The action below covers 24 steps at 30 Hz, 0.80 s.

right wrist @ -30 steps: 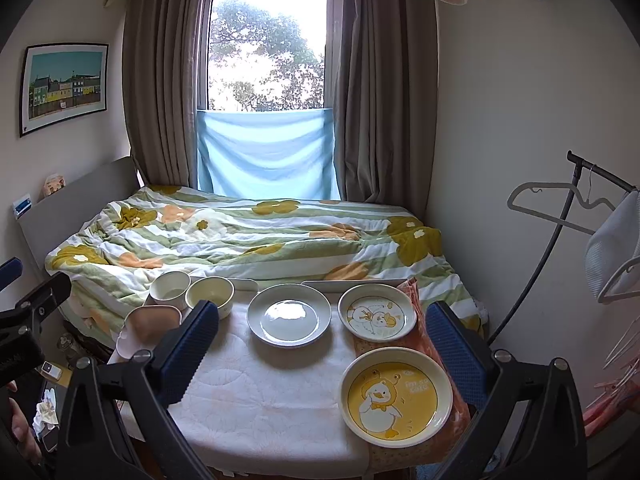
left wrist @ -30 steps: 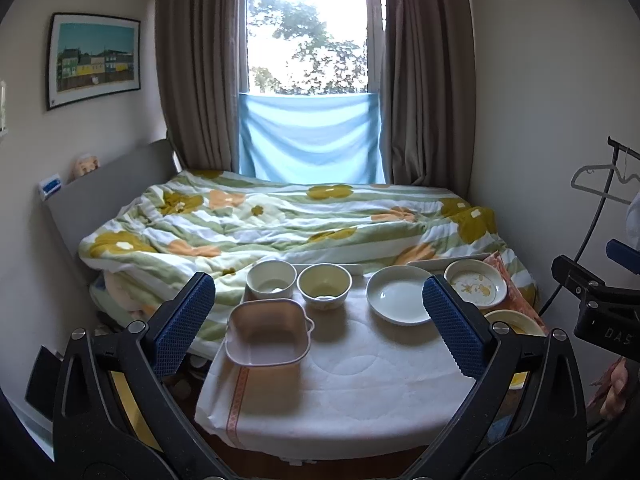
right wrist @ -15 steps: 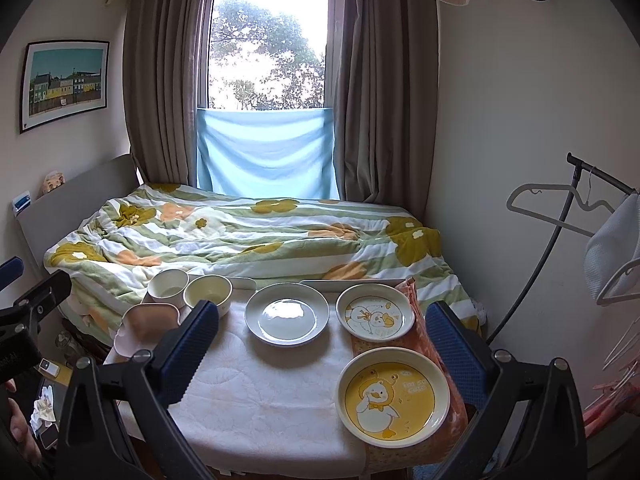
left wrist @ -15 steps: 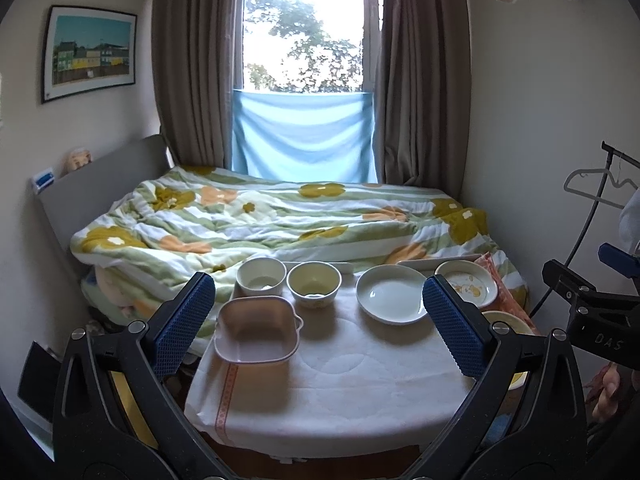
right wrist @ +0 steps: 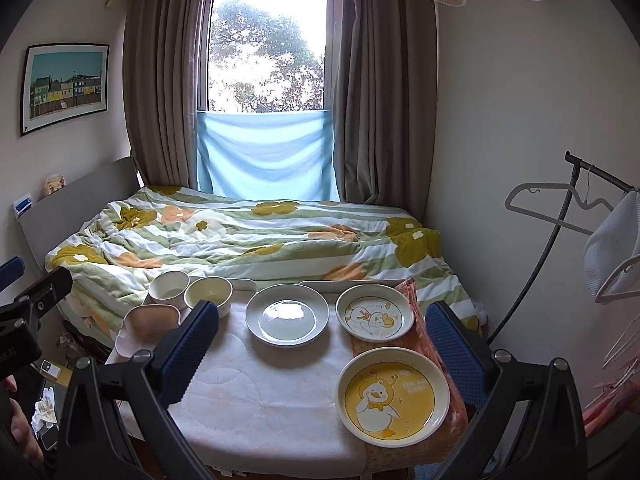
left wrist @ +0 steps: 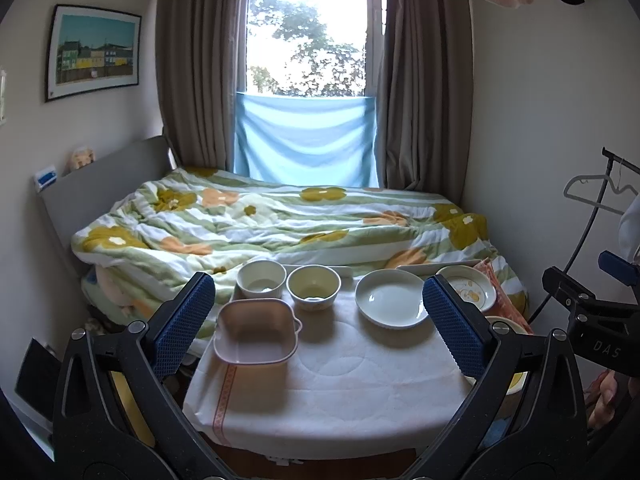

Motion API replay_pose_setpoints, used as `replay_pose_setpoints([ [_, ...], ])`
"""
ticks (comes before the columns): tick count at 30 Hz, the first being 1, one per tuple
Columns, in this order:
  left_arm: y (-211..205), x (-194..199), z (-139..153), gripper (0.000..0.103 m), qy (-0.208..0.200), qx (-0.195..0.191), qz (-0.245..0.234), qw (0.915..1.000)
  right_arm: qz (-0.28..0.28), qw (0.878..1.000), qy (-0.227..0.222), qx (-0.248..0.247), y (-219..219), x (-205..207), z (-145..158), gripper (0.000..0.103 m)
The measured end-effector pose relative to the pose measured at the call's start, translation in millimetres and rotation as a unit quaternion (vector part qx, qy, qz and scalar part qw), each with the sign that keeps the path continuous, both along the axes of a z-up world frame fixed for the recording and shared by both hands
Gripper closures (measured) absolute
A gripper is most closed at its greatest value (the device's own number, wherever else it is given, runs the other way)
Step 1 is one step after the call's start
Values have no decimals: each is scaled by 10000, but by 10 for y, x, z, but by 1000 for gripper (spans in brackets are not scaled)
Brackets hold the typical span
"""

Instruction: Organize plates and bowls

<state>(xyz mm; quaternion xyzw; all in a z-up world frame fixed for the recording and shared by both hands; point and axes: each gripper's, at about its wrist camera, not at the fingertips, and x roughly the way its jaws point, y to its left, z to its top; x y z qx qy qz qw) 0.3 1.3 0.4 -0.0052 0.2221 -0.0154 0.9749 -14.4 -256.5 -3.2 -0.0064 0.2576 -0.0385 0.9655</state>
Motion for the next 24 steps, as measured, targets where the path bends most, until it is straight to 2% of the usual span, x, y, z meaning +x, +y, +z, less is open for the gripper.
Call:
replay_pose_setpoints([
  [20,55,36,32,0,33,6,84,10000,-28,10000,24,-23,-4,-4,30,0],
  [24,70,83,39,0,31,119,245,9996,-22,10000,29,-20,3,6,37,0],
])
